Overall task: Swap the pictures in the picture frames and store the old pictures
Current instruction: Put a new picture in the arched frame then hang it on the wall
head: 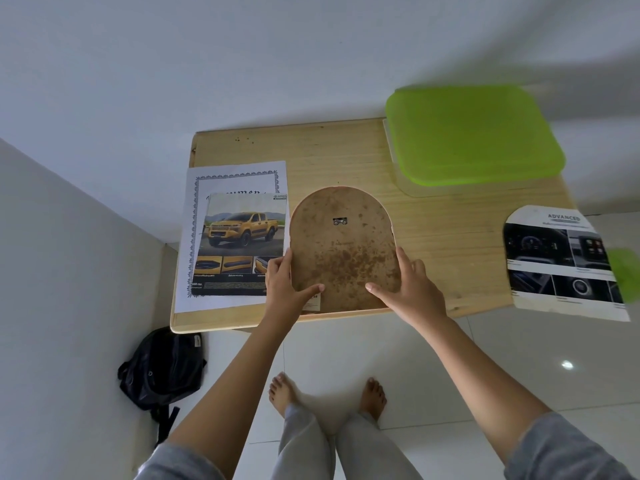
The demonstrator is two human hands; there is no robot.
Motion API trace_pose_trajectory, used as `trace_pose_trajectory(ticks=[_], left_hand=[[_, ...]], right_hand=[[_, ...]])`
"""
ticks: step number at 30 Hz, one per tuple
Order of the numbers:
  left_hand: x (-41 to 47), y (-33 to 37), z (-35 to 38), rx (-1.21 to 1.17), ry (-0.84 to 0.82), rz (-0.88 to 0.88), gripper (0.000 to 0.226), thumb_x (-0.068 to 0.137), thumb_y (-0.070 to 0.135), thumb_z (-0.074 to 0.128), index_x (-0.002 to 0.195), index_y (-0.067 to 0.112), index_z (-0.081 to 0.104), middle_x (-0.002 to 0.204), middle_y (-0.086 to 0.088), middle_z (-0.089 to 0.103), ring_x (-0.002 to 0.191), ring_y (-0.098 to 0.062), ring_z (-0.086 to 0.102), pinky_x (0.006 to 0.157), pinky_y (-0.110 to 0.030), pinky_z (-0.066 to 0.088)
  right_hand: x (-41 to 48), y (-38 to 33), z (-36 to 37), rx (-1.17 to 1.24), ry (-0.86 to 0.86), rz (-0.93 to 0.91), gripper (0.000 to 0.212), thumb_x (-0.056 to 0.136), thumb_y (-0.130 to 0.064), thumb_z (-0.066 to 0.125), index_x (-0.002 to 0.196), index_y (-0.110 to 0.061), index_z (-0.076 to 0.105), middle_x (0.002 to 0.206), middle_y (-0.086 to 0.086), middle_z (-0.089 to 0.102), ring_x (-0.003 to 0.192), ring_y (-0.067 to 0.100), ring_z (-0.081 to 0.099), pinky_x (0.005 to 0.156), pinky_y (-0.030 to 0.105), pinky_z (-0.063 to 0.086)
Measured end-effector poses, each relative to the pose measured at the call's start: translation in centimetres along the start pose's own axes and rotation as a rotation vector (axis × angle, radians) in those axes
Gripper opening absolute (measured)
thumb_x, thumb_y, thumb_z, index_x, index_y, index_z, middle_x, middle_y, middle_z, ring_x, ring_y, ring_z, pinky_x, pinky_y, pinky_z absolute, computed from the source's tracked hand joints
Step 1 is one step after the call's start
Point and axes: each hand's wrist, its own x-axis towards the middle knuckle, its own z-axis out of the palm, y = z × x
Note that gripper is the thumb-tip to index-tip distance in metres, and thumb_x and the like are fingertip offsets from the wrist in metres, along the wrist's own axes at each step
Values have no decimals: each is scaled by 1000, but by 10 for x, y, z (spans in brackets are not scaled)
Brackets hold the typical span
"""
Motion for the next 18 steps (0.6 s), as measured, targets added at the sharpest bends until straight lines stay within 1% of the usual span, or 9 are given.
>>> trace_pose_trajectory(ticks=[4, 9, 12, 15, 18], left_hand=[[1, -3, 2, 5, 2, -5, 96, 69, 35, 80, 146, 19, 25, 129, -2, 34, 123, -19, 36, 106, -41, 39], [1, -1, 2, 7, 4, -11, 95, 69, 35, 79, 146, 20, 25, 131, -2, 33, 124, -20, 35, 106, -43, 40], [-1, 1, 1, 11, 1, -19, 95, 69, 36, 79, 146, 19, 24, 132, -3, 32, 125, -20, 35, 106, -44, 39], [-1, 6, -3, 61, -12, -6, 93, 71, 36, 78, 145, 17, 25, 135, -5, 31, 126, -20, 33, 108, -41, 37], [3, 14, -5, 147, 24, 51, 83, 76, 34, 74, 142, 16, 27, 137, -7, 29, 127, -22, 30, 106, -40, 35]], right_hand=[[1, 0, 1, -10, 11, -2, 95, 75, -68, 52, 147, -26, 6, 124, 4, 37, 92, 21, 55, 62, 30, 41], [3, 0, 2, 17, 18, 5, 95, 74, -68, 54, 147, -29, 8, 123, 4, 37, 89, 21, 55, 59, 30, 42], [2, 1, 2, 57, 25, 2, 96, 73, -68, 56, 146, -29, 8, 124, 3, 38, 90, 21, 55, 61, 31, 44], [1, 1, 0, 61, 29, -7, 95, 74, -68, 56, 147, -28, 9, 123, 3, 36, 99, 21, 53, 64, 31, 44], [2, -2, -3, -11, 128, -72, 83, 79, -59, 57, 145, -23, 21, 125, 5, 36, 114, 21, 43, 72, 32, 47]])
